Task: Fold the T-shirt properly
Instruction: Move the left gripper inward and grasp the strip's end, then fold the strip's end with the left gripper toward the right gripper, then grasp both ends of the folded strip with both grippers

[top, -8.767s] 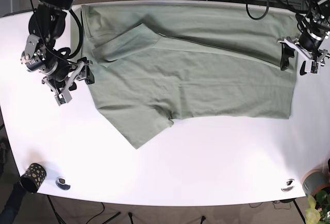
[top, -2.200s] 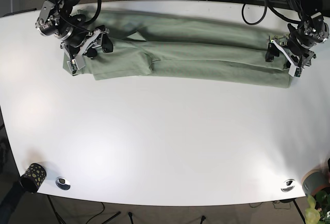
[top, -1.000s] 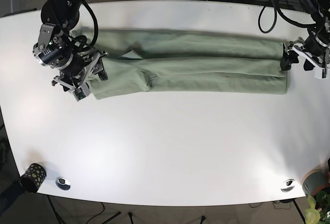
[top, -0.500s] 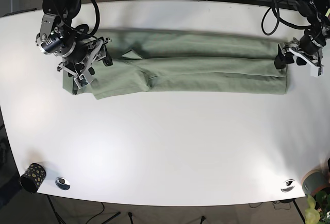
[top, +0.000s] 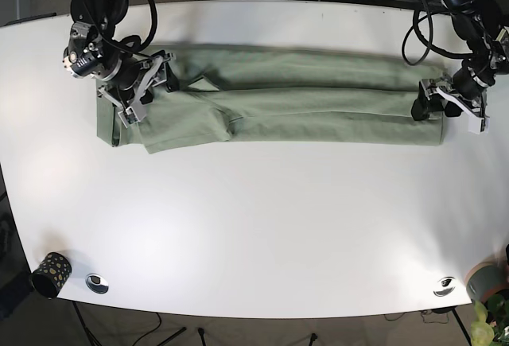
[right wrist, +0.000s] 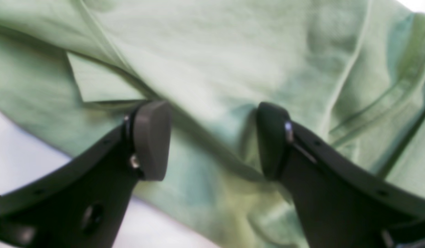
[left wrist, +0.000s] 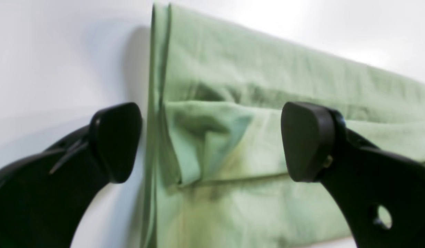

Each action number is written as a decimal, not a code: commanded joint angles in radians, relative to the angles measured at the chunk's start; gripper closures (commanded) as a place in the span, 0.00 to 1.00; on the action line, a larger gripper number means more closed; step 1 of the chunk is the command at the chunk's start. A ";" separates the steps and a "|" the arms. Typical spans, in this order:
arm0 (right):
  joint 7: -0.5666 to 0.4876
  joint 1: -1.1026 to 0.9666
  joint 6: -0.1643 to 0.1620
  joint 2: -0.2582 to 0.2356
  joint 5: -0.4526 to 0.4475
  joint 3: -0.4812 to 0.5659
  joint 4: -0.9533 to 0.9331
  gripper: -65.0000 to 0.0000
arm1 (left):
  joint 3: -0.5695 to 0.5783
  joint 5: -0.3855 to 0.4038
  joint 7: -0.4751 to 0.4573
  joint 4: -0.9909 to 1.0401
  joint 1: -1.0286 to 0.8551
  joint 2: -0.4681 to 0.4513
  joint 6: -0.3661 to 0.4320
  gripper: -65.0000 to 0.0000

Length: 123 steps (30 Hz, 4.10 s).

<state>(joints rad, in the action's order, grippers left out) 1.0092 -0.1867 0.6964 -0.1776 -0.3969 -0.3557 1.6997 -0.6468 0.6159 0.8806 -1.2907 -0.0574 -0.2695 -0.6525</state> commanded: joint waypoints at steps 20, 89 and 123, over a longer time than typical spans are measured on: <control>-0.043 0.006 0.002 -0.010 -0.006 -0.009 0.010 0.42 | 0.080 -0.095 0.012 -0.137 -0.037 0.006 -0.046 1.00; -0.016 0.010 0.002 -0.013 -0.098 -0.050 0.112 0.42 | 0.729 -0.164 0.016 -0.553 -0.020 0.171 0.176 0.43; 0.173 0.184 0.002 -0.184 -0.478 -0.388 -0.478 0.40 | 0.482 -0.089 0.012 -0.289 -0.103 0.151 -0.023 0.83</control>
<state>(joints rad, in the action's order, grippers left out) 1.1908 -0.0109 0.6914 -0.3553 -0.8474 -0.7475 1.2079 -0.1638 0.5247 0.8963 -1.5700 -0.1665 -0.1139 -0.6678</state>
